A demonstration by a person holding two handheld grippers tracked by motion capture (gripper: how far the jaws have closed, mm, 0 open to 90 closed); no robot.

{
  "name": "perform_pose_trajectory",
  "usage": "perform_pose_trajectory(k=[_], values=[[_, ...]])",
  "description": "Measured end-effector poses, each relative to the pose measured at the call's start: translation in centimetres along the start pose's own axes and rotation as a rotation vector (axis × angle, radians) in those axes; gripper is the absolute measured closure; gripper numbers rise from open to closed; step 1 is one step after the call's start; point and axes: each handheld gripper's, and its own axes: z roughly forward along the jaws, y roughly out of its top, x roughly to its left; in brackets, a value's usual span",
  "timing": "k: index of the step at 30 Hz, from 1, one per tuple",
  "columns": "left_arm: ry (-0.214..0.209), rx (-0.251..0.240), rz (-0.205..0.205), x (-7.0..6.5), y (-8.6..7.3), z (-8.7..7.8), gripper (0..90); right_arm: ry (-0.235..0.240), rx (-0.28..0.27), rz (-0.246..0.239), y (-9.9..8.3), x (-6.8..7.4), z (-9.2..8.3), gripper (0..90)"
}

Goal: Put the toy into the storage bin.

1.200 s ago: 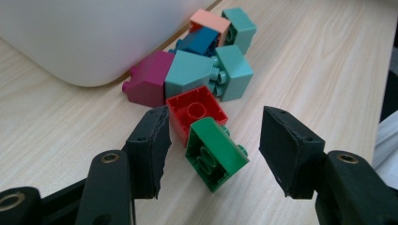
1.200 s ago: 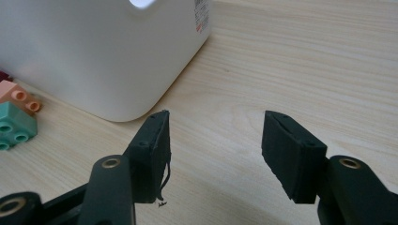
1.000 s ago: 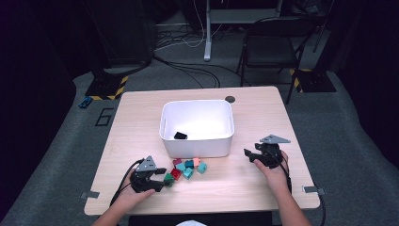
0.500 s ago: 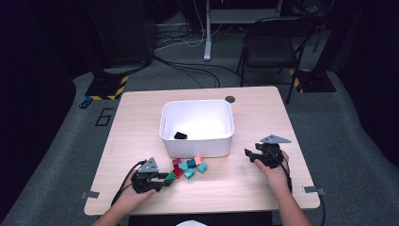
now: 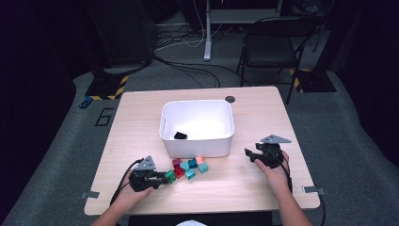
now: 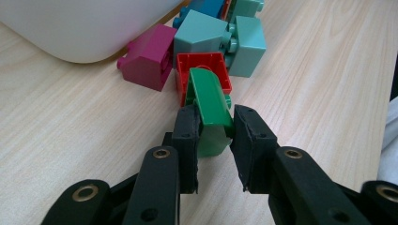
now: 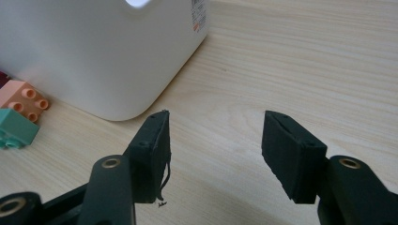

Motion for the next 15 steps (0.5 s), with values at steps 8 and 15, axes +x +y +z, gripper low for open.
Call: perform_pose_trajectory(k=[8, 15], values=[[-0.001, -0.037, -0.019, 0.4, 0.3, -1.2, 71.5, 0.0, -0.002, 0.003, 0.0, 0.0, 0.0, 41.9], [0.007, -0.061, -0.002, 0.7, 1.8, -2.8, 71.6, -0.001, 0.0, 0.005, 0.0, 0.0, 0.1, 41.9]])
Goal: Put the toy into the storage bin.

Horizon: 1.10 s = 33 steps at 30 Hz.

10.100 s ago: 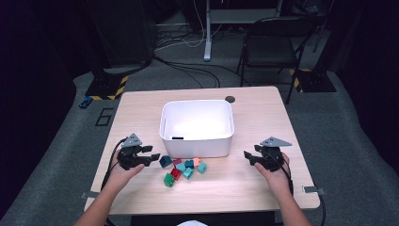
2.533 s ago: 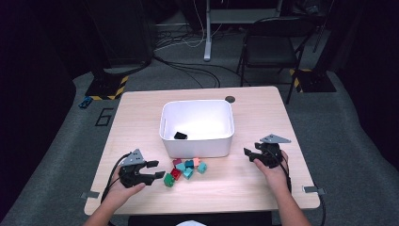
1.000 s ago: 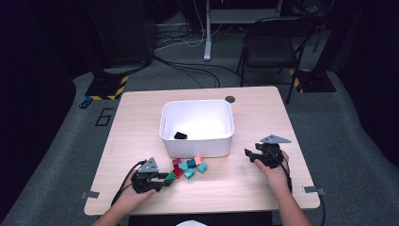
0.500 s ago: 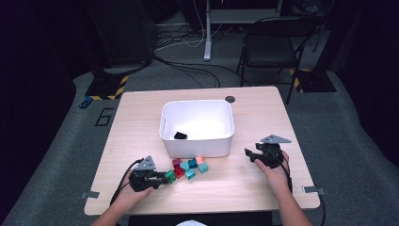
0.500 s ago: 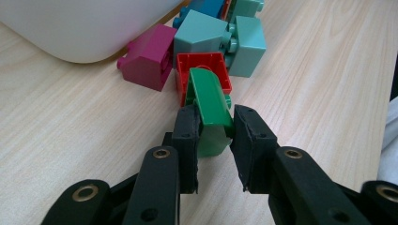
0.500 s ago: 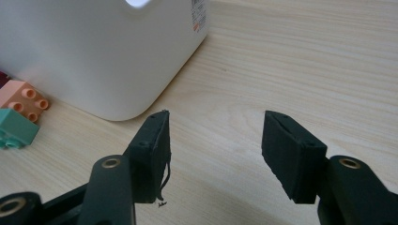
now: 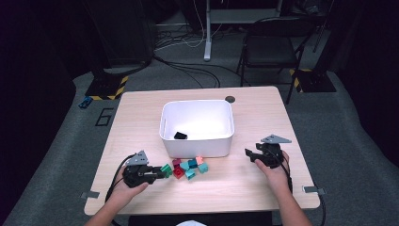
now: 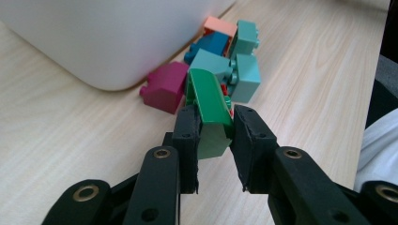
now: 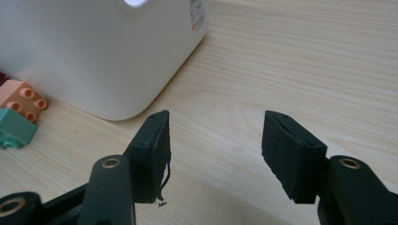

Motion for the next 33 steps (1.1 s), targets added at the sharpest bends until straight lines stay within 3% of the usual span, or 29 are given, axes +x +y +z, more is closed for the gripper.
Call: perform_pose_trajectory(k=[11, 20, 33], values=[[0.0, -0.036, 0.031, -0.3, 4.9, -2.8, 71.5, 0.001, 0.002, 0.0, 0.0, -0.1, 0.0, 42.0], [0.002, -0.069, 0.049, -0.4, 8.0, -4.5, 71.6, 0.0, 0.002, 0.002, 0.0, -0.1, -0.1, 41.9], [0.007, -0.091, -0.008, 1.6, 11.3, -4.9, 71.6, 0.0, 0.005, 0.007, -0.1, -0.2, 0.0, 41.9]])
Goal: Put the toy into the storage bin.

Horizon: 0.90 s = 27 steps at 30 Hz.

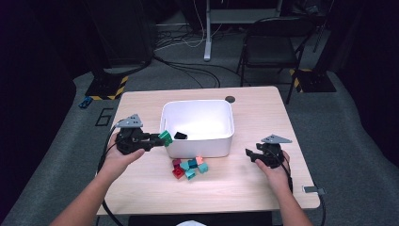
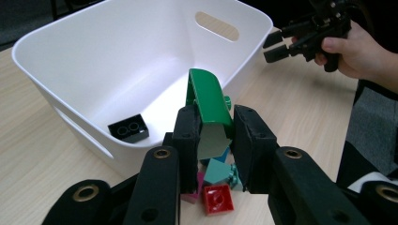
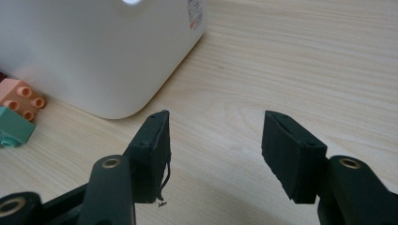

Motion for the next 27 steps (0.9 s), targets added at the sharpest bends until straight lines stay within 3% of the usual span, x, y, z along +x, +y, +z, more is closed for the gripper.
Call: perform_pose_trajectory(k=[7, 14, 27], values=[[0.012, -0.019, -0.027, 1.3, 1.0, 1.2, 71.6, 0.0, 0.0, 0.001, 0.0, 0.0, 0.0, 41.9], [0.033, 0.017, -0.028, 2.5, 1.2, 3.8, 71.6, 0.001, 0.001, -0.002, 0.0, -0.1, 0.0, 41.9], [0.055, 0.046, -0.045, 2.8, 0.9, 7.5, 71.5, 0.002, -0.001, -0.003, -0.1, -0.3, -0.1, 41.9]])
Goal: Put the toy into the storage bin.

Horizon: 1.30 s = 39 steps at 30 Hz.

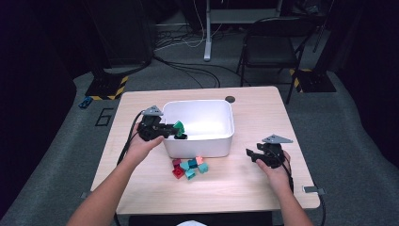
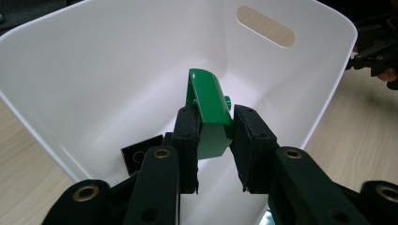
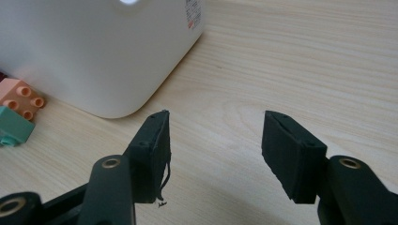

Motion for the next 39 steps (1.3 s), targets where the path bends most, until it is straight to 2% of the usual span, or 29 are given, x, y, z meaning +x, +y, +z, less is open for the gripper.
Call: perform_pose_trajectory(k=[3, 9, 11, 17, 18, 21, 26, 32, 39], values=[[0.006, 0.012, 0.013, -0.3, 0.0, 0.2, 71.0, 0.0, -0.002, 0.004, 0.0, 0.0, 0.0, 41.9], [0.007, 0.007, 0.013, -0.3, 0.0, 0.0, 67.2, 0.002, -0.002, 0.001, 0.0, -0.1, -0.1, 41.9], [0.012, 0.021, 0.017, -0.4, 0.0, 0.0, 65.5, 0.001, -0.002, 0.002, 0.0, 0.0, -0.1, 41.9], [0.022, 0.005, 0.024, -0.5, -0.1, -0.6, 59.9, -0.002, -0.002, 0.004, 0.0, 0.0, 0.0, 41.9], [0.022, -0.002, 0.017, -0.6, -0.1, -0.8, 58.6, -0.002, -0.003, 0.004, 0.0, 0.0, 0.0, 41.9], [0.026, -0.036, 0.033, -0.8, 0.0, -2.0, 54.2, -0.003, -0.002, 0.0, 0.0, -0.1, -0.1, 41.9], [0.012, -0.071, 0.042, -1.4, -0.2, -4.0, 52.3, -0.004, -0.006, 0.002, 0.0, -0.1, -0.1, 41.9], [-0.006, -0.082, 0.058, -2.2, -1.2, -5.8, 50.7, -0.005, -0.002, 0.001, 0.0, 0.0, -0.1, 41.9], [-0.008, -0.085, 0.066, -2.7, -3.1, -6.7, 50.3, -0.006, -0.001, 0.005, 0.0, 0.0, -0.1, 41.8]])
